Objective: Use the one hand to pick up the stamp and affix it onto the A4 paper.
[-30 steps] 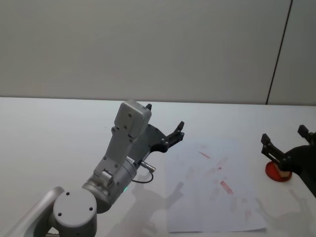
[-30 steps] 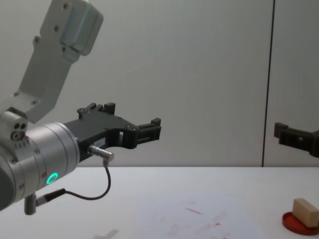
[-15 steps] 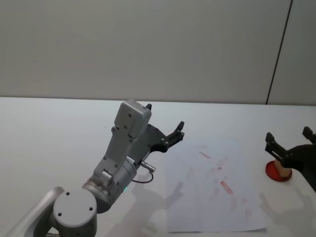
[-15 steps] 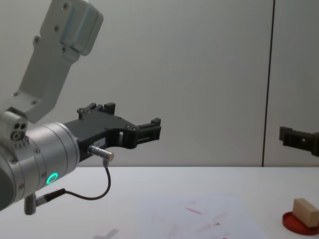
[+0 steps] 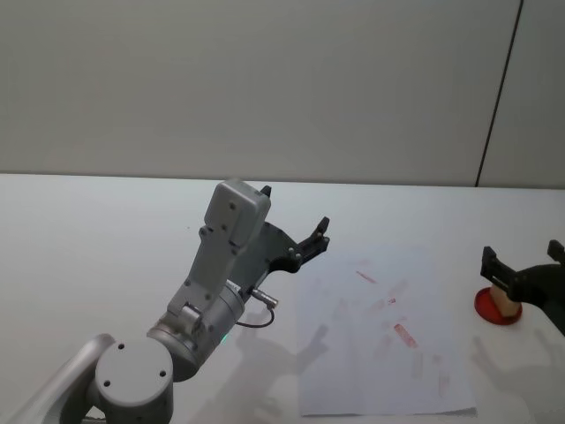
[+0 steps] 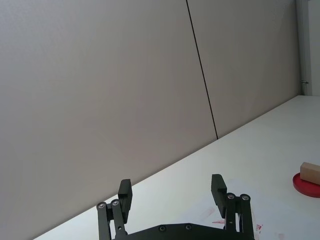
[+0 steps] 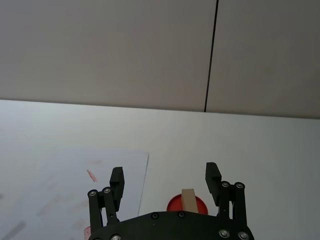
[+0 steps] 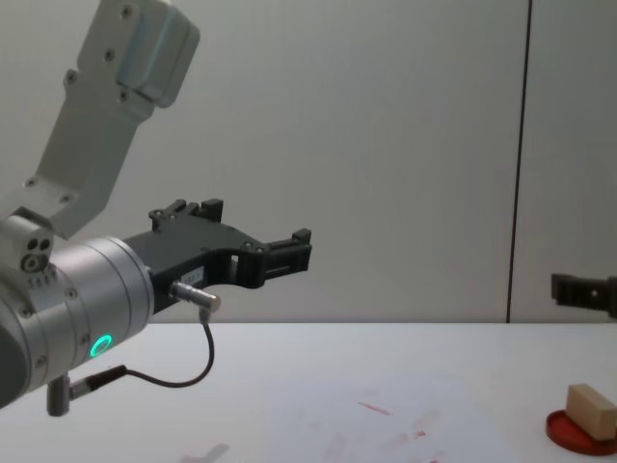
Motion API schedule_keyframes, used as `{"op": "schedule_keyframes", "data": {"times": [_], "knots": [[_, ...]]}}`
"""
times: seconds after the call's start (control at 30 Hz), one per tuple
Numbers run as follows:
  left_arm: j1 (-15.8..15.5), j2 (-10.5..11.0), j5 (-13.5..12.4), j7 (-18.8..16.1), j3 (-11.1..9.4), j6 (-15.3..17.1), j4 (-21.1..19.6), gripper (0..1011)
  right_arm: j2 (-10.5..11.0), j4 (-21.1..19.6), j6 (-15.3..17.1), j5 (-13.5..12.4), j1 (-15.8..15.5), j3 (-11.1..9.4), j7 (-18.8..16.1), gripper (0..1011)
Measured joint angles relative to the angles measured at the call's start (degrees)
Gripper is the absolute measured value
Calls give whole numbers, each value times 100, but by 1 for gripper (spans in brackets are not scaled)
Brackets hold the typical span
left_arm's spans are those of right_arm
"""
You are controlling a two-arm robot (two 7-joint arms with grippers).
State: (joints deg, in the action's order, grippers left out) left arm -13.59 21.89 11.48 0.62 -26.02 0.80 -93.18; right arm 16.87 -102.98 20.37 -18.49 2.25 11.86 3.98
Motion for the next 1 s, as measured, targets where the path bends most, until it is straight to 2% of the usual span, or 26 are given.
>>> {"op": "schedule_keyframes", "data": {"times": [0.13, 0.43, 1.0], "knots": [[0, 0, 0, 0, 0, 0, 0, 1002, -51, 81, 334, -82, 116, -41, 70, 1001], [0, 0, 0, 0, 0, 0, 0, 1002, -164, 371, 760, -226, 387, -128, 179, 1001], [0, 0, 0, 0, 0, 0, 0, 1002, -325, 859, 1128, -386, 697, -216, 287, 1001]]}}
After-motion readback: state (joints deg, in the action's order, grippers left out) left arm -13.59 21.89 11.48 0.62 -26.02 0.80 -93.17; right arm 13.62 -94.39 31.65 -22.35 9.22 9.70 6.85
